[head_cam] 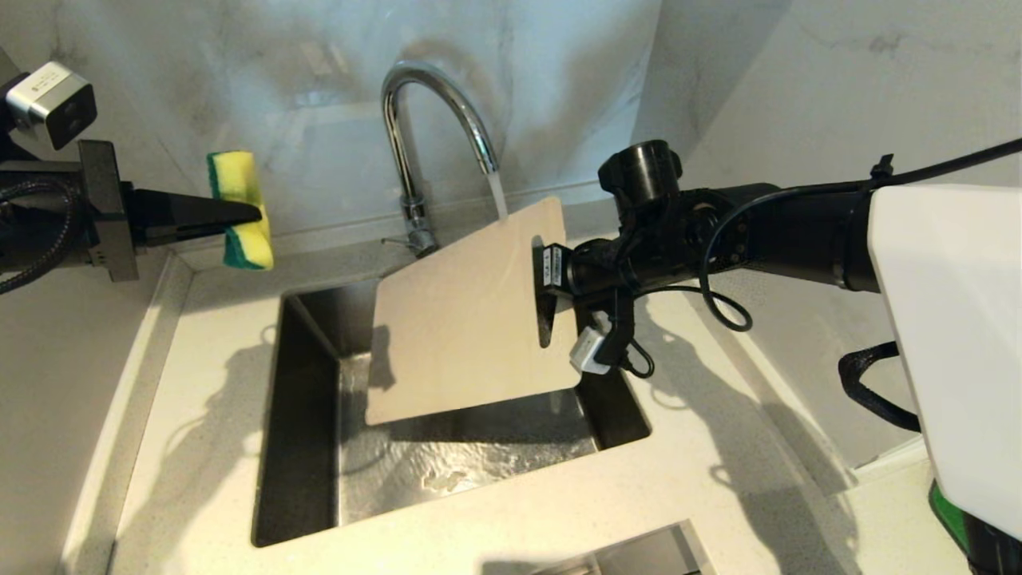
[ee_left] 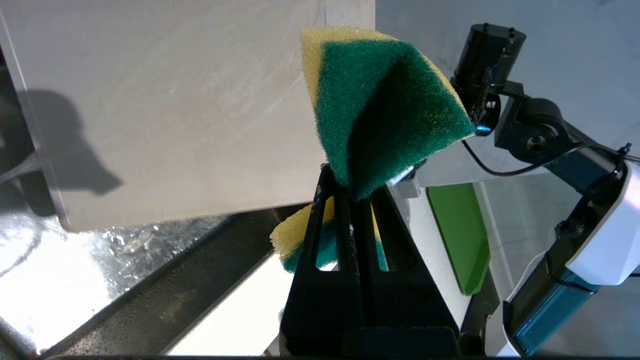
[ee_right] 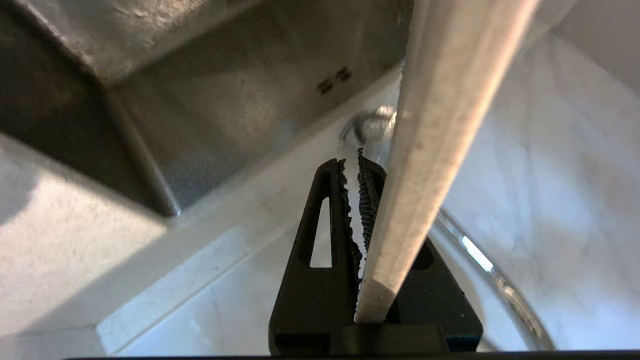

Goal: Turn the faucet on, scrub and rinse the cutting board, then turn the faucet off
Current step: Scrub the cutting board underwater

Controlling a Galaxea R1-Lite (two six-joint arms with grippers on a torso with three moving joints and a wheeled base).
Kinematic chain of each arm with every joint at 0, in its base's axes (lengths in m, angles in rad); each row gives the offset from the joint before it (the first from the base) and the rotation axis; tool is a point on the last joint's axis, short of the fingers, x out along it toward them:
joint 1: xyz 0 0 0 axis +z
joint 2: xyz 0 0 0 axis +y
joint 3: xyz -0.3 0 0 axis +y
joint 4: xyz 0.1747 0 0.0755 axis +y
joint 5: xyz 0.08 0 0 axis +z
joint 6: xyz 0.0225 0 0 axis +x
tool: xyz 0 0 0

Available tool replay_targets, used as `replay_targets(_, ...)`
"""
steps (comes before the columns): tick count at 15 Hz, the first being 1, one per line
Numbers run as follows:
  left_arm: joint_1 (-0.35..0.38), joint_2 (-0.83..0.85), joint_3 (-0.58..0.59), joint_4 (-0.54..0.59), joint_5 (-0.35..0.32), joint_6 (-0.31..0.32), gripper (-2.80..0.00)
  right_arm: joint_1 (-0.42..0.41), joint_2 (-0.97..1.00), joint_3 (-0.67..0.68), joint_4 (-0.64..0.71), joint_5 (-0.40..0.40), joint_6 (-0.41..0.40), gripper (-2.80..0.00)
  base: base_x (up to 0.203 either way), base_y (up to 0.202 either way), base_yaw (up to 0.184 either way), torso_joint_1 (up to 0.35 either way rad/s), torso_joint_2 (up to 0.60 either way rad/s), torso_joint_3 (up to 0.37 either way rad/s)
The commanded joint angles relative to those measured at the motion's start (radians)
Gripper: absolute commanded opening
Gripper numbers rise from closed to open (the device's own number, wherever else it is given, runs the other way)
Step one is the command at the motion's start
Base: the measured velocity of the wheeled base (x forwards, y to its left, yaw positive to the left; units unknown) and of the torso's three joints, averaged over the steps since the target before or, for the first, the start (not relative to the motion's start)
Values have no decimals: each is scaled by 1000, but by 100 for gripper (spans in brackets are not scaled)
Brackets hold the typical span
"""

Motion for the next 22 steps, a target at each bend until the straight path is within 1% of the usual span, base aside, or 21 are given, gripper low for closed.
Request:
replay_targets(1,-1,-2,0,1,-4,-3,-280,-22,18,0,-14,6,-16,-280,0,0,0,0,0,0)
replay_targets(5,-8,0,1,0,-4,-3,-280,-49,23,0,-52,23,-16,-280,0,0,0,0,0,0)
replay_targets(7,-8,0,1,1,-4,-3,-280,-48,33,0,-57,40,-16,-280,0,0,0,0,0,0)
replay_targets(14,-9,-1,1,0,-4,-3,-280,-46,41,0,-58,61,-16,-280,0,0,0,0,0,0)
replay_targets(22,-17,-1,3,1,-2,-3,-280,-41,55,0,-79,62,-16,-280,0,0,0,0,0,0)
